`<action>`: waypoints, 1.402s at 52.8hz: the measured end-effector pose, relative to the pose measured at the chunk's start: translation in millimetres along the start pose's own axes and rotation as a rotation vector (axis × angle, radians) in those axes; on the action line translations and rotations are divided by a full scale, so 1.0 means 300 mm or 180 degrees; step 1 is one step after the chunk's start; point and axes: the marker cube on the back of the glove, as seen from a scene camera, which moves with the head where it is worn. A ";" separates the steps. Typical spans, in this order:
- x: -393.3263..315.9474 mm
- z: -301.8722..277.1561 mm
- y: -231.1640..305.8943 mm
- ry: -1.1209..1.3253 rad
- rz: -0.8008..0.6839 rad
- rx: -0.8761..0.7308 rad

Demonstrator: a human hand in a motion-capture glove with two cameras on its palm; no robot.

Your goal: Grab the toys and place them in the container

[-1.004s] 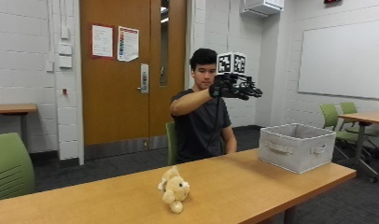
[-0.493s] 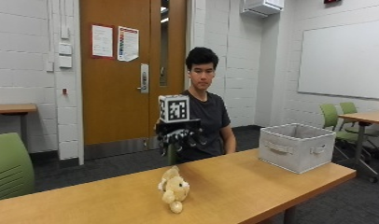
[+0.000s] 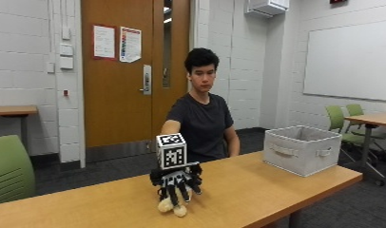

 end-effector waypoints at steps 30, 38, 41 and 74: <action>-0.013 0.016 0.111 0.0169 0.0078 -0.0237; -0.068 -0.042 0.172 0.0353 0.0057 -0.0230; -0.105 -0.100 0.199 0.0294 -0.0016 -0.0127; -1.251 -0.793 0.506 -0.0001 -0.0880 0.1092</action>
